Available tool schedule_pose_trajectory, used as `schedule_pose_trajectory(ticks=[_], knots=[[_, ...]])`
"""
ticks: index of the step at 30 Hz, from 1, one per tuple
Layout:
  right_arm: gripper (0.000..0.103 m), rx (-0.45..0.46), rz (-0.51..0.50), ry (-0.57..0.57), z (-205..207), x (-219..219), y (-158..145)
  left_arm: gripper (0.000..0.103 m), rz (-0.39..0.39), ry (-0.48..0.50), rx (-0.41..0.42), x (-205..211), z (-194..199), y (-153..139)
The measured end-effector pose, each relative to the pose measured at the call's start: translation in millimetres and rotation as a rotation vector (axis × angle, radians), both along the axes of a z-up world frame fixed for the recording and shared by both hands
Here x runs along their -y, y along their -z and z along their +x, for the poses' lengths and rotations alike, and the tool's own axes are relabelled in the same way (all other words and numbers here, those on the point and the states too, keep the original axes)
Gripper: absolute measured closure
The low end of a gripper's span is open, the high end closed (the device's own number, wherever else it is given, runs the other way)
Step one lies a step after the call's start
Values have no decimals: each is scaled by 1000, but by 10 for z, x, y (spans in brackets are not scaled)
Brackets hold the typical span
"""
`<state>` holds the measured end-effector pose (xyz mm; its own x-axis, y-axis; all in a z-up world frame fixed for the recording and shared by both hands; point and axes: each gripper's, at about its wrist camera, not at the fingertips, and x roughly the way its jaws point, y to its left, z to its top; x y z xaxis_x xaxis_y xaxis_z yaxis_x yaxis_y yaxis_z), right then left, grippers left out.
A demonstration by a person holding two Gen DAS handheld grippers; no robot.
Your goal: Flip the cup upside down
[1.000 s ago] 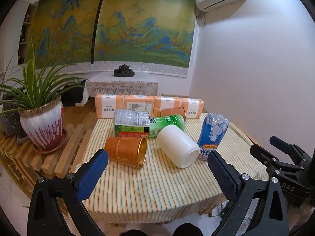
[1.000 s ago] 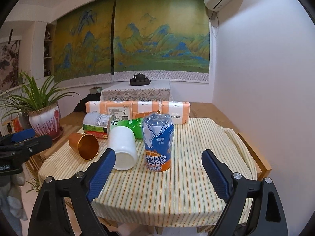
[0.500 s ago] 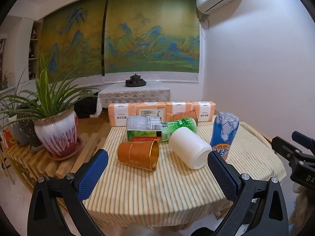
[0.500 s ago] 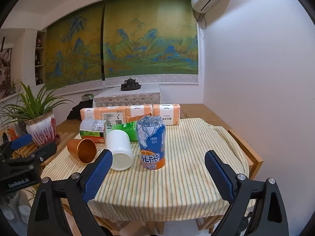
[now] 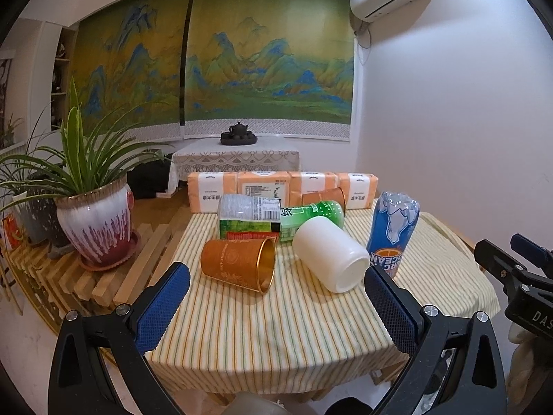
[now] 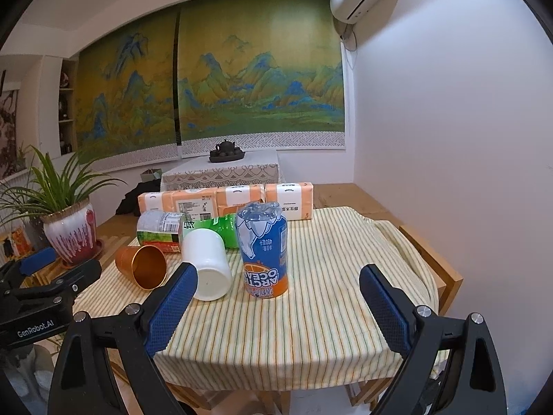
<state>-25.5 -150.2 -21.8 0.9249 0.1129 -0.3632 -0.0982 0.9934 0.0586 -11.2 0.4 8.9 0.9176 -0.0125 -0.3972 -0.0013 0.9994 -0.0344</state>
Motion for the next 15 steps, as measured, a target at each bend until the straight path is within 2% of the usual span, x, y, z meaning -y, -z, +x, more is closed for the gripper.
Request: schedule_pose_trajectory(ticks=[15], knots=[[10, -3, 13, 3, 54, 7, 14, 1, -7, -5, -3, -36, 45, 3]])
